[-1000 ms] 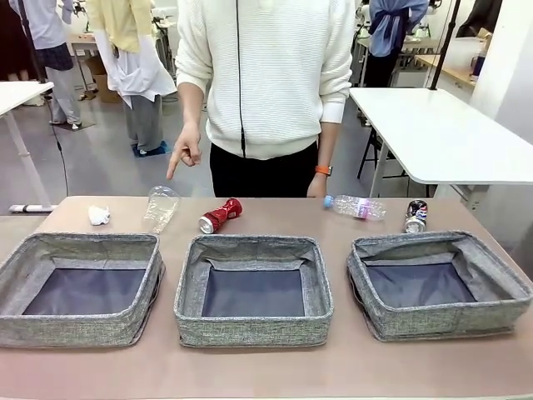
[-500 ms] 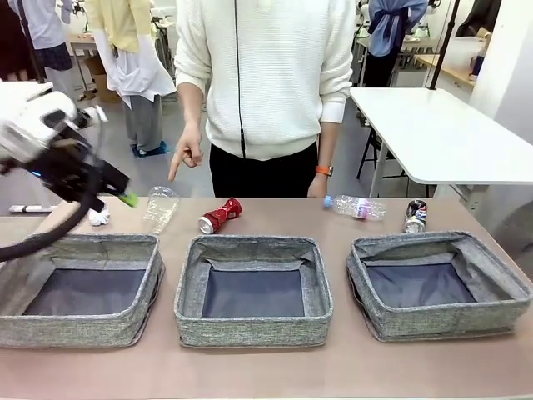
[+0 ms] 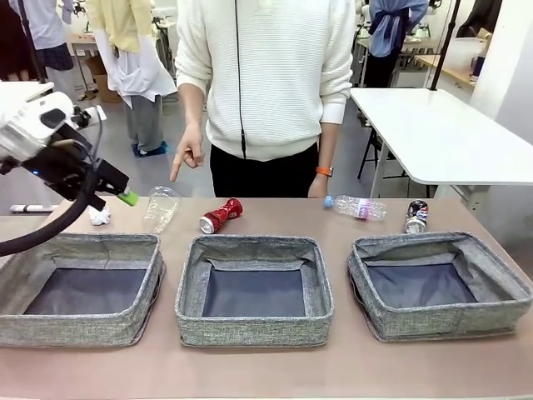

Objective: Sort the waste into the appropriate baskets.
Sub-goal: Pick up the waste item pointed out by the person.

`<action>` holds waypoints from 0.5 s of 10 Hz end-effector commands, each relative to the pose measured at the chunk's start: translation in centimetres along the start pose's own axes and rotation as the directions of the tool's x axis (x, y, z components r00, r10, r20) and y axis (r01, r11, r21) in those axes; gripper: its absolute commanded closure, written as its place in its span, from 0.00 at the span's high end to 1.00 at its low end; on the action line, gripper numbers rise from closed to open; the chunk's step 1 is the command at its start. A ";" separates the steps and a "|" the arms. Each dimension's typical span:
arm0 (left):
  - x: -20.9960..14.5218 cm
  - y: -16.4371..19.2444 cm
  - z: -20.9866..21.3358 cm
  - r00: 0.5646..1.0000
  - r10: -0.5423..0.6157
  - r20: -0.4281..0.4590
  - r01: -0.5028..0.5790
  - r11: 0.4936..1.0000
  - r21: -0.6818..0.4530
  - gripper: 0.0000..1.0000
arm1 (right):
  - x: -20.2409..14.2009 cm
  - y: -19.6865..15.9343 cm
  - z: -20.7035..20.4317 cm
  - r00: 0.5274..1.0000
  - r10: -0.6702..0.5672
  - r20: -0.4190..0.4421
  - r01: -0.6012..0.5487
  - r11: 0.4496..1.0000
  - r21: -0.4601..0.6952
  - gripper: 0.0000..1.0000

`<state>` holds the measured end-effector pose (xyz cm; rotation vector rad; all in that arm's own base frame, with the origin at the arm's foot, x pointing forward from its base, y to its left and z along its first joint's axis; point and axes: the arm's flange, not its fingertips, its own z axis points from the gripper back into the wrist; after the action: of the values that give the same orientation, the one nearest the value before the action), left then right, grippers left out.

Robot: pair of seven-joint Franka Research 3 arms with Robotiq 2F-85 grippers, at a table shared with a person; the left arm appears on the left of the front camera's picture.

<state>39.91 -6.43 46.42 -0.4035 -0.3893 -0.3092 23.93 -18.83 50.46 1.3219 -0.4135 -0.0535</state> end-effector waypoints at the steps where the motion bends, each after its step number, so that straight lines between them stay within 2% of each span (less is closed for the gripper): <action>1: 3.1 -0.1 -2.9 0.998 0.002 -0.057 0.005 0.991 0.131 1.00 | 0.1 0.1 0.1 1.000 0.027 0.000 -0.027 1.000 0.006 1.00; 3: 8.4 2.3 -5.8 0.990 0.135 -0.044 -0.126 0.979 0.161 1.00 | 0.1 0.1 0.1 1.000 0.027 0.000 -0.027 1.000 0.006 1.00; 5: 11.4 4.5 -8.5 0.981 0.173 -0.091 -0.156 0.972 0.174 1.00 | 0.1 0.1 0.1 1.000 0.027 0.000 -0.027 1.000 0.006 1.00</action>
<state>52.06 -8.34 41.84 -0.2639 -0.3099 -0.1658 23.92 -18.87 50.46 1.3208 -0.4142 -0.0543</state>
